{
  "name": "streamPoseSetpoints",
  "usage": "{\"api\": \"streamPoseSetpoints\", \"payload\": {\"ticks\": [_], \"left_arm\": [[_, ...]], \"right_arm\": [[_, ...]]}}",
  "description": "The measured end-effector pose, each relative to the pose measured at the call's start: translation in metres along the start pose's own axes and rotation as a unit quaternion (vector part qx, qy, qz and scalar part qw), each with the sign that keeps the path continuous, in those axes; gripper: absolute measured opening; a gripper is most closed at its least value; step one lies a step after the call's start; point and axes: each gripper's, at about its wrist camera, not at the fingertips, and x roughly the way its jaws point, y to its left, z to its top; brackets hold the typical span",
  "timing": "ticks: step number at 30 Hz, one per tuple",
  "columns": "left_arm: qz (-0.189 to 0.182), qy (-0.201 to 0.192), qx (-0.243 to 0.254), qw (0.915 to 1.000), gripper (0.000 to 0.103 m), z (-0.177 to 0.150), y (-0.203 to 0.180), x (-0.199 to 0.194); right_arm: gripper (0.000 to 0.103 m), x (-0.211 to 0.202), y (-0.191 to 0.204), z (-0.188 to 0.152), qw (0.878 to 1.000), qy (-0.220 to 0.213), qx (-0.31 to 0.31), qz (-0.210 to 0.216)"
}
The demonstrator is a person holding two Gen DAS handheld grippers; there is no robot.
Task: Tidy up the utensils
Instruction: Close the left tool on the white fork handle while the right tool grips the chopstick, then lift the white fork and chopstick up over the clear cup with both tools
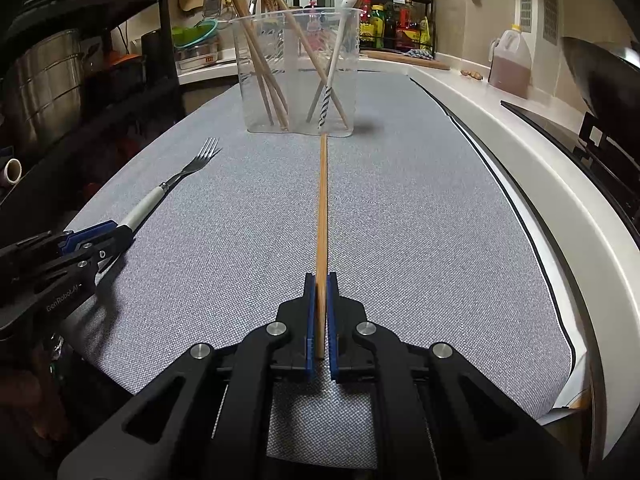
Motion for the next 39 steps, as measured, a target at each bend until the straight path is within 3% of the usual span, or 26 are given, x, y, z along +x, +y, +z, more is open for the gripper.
{"api": "streamPoseSetpoints", "payload": {"ticks": [19,39], "left_arm": [[-0.009,-0.040,0.017,0.9990,0.018,0.004,-0.003,-0.016],[-0.029,-0.097,0.000,0.9948,0.017,0.044,0.003,-0.049]], "right_arm": [[0.005,-0.036,0.001,0.013,0.999,-0.043,-0.004,-0.004],[0.005,-0.094,0.001,0.070,0.990,-0.138,-0.026,0.002]]}}
